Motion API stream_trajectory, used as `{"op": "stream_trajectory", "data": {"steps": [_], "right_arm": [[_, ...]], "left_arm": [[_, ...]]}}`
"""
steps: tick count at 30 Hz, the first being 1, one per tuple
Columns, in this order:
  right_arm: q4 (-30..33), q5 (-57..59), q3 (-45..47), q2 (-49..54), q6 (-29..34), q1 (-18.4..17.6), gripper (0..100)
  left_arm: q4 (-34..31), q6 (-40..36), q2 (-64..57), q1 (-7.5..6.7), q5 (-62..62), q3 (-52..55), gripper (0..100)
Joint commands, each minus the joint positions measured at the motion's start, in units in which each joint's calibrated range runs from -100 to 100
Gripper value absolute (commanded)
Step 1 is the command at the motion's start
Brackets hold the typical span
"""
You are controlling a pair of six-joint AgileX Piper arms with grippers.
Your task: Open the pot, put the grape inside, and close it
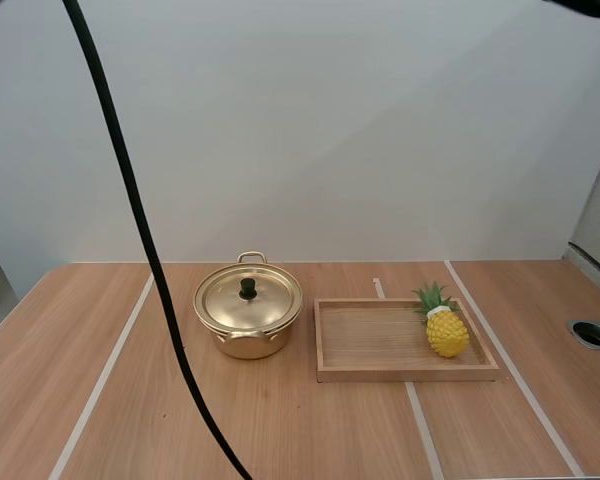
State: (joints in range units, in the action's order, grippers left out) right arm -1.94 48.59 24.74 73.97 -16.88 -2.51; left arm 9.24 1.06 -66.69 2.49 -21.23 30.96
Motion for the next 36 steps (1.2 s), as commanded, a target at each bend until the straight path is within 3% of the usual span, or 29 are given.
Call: {"op": "stream_trajectory", "data": {"steps": [1, 6, 8, 12, 15, 22, 28, 36], "right_arm": [[-0.89, -1.69, 2.91, 3.2, -0.27, 0.48, 0], [-4.1, -1.69, 7.07, 8.8, -1.02, 1.55, 0], [-8.27, -1.69, 8.57, 10.95, -4.66, 2.31, 0], [-18.11, -0.17, 11.45, 15.87, -12.56, 3.52, 0], [-19.64, 2.31, 12.67, 18.9, -13.73, 4.3, 0], [-19.64, 5.54, 13.91, 22.61, -13.53, 5.0, 0], [-18.88, 11.07, 15.06, 22.61, -12.95, 5.0, 0], [-9.46, 12.28, 20.31, 24.96, -6.96, 5.73, 0]], "left_arm": [[0.97, 0.63, -3.25, 0.13, 3.91, 4.79, 0], [1.22, 1.34, -7.71, -0.22, 5.36, 10.44, 0], [1.55, 1.34, -9.15, -1.3, 4.48, 11.99, 0], [2.94, 1.34, -13.18, -4.95, 3.74, 14.43, 0], [2.94, 1.34, -17.59, -6.6, 3.74, 15.66, 0], [1.24, 1.34, -26.14, -6.66, 3.74, 19.53, 0], [1.24, -0.16, -30.77, -4.43, 3.12, 24.3, 0], [1.24, -0.77, -31.76, -3.63, 3.23, 28.6, 0]]}}
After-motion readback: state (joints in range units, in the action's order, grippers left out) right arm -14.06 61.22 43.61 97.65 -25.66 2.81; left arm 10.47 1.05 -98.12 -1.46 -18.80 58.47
